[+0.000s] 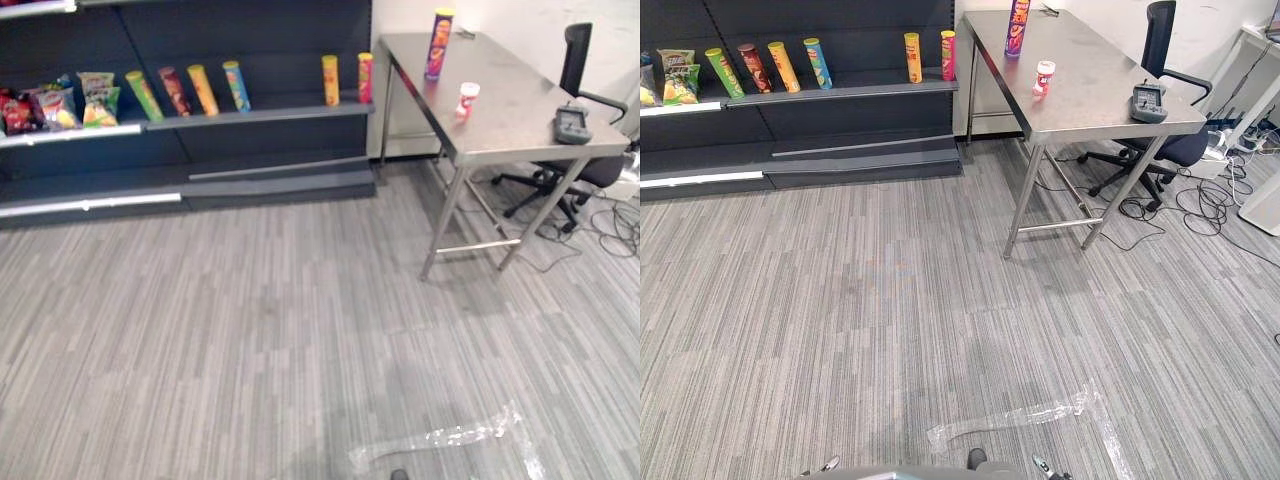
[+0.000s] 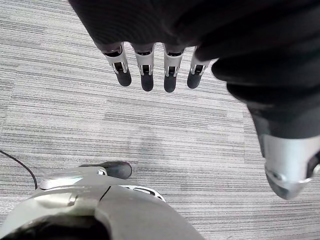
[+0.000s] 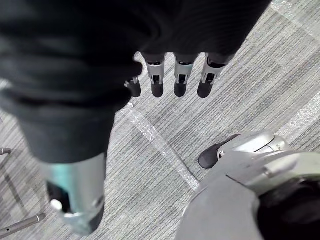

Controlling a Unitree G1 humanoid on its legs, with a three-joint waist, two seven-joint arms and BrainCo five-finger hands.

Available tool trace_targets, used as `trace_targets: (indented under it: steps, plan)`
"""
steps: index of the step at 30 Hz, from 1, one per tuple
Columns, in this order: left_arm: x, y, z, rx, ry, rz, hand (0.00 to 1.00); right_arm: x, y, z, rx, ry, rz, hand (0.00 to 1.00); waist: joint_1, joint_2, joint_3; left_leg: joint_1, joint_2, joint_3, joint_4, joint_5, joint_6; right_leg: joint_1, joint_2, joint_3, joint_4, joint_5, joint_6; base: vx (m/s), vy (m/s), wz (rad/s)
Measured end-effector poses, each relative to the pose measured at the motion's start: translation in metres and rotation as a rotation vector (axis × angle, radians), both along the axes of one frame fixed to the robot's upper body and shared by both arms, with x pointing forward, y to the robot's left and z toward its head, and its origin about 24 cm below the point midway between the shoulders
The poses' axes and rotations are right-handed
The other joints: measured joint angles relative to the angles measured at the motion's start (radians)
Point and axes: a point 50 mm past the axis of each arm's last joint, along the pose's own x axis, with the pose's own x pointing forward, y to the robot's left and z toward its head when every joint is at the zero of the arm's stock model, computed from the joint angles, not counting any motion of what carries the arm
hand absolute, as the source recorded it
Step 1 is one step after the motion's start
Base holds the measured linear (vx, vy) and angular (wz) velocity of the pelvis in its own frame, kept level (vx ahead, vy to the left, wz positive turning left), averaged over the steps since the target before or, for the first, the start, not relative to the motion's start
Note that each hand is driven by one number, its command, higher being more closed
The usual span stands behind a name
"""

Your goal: Put the gum and the chips on the shelf.

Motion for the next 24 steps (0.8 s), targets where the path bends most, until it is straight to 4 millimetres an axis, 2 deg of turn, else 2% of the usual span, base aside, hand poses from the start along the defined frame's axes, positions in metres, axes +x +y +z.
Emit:
trace_targets:
  steps: [20, 24]
  plan:
    - [-0.0017, -0.0011, -0.0006, -0.004, 0.01, -0.01, 0.0, 0.0028, -0.001, 0.0007, -0.021, 0.002, 0.042, 0.0, 0.002, 0.0, 0.007, 0.014, 0.014, 0.031, -0.022, 0.003, -0.008, 0.007, 0.013, 0.003, -0.018, -0.001, 0.001, -0.02, -0.027, -0.03]
    - [-0.0005, -0.0006, -0.0004, -0.002, 0.007, -0.011, 0.0, 0.0029, -0.0009, 0.0007, -0.024, 0.005, 0.045, 0.0, 0.002, -0.002, 0.009, 0.015, 0.016, 0.036, -0.022, -0.004, -0.019, 0.009, 0.015, 0.001, -0.023, -0.001, 0.001, 0.05, -0.019, -0.01]
